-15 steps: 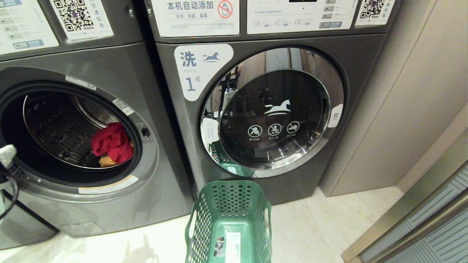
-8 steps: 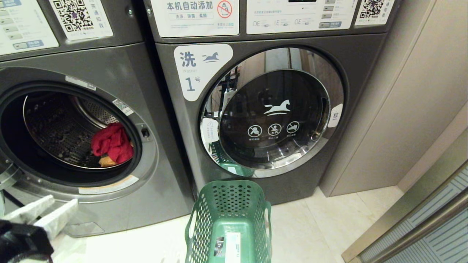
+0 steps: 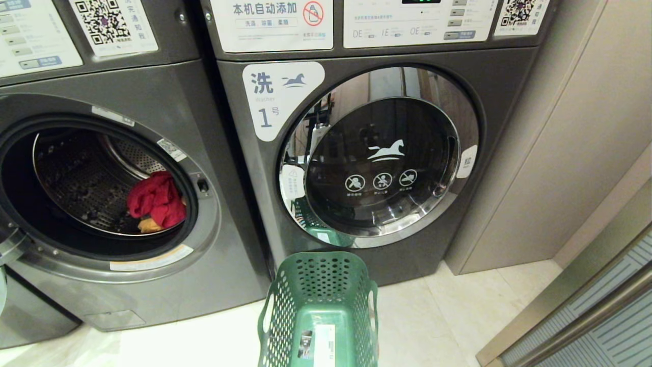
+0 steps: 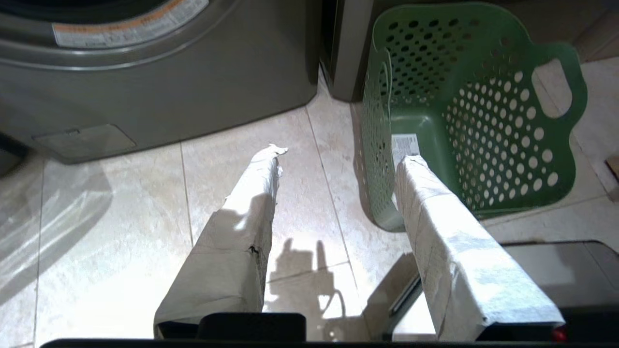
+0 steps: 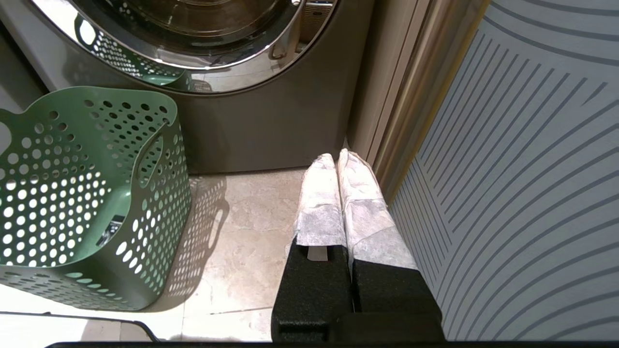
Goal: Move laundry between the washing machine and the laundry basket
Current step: Pick a cloth and place it into the basket
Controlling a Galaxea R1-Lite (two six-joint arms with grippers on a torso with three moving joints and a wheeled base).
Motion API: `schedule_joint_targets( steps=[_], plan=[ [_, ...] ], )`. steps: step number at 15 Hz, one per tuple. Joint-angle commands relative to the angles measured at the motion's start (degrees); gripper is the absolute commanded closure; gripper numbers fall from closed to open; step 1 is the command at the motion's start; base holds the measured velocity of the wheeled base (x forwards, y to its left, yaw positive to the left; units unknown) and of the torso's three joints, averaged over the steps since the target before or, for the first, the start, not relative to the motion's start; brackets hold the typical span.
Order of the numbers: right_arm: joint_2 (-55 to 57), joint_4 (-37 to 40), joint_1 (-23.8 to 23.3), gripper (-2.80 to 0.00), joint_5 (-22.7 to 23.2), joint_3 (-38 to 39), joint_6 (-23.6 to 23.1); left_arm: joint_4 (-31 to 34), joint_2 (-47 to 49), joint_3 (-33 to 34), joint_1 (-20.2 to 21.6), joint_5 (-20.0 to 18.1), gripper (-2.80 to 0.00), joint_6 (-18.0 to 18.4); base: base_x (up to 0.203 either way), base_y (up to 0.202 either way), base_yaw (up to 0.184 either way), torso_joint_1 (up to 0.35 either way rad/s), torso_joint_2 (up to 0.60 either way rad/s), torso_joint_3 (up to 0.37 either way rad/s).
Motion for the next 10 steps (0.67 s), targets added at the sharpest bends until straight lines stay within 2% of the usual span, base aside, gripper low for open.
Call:
schedule_joint_targets(
  steps=[1,3,4,6,10],
  plan=[
    [0.1,0.0,0.0,0.0,0.0,0.0,-0.1,5.6,-8.4,-0.3,0.0,0.1,0.0,-0.4,0.0,0.0,0.0,0.0,0.0,0.0],
    [0.1,0.0,0.0,0.0,0.0,0.0,-0.1,11.9,-13.5,-1.7,-0.9,1.0,0.0,-2.4,0.0,0.0,0.0,0.0,0.0,0.0],
    [0.1,0.0,0.0,0.0,0.1,0.0,-0.1,12.7,-15.2,-1.9,-2.3,1.6,0.0,-3.3,0.0,0.0,0.0,0.0,0.0,0.0],
    [0.1,0.0,0.0,0.0,0.1,0.0,-0.1,13.0,-17.6,-2.1,-5.1,2.5,0.0,-3.6,0.0,0.0,0.0,0.0,0.0,0.0],
    [0.1,0.0,0.0,0.0,0.0,0.0,-0.1,12.8,-23.8,-2.0,-4.5,2.8,0.0,-2.9,0.0,0.0,0.0,0.0,0.0,0.0]
  ],
)
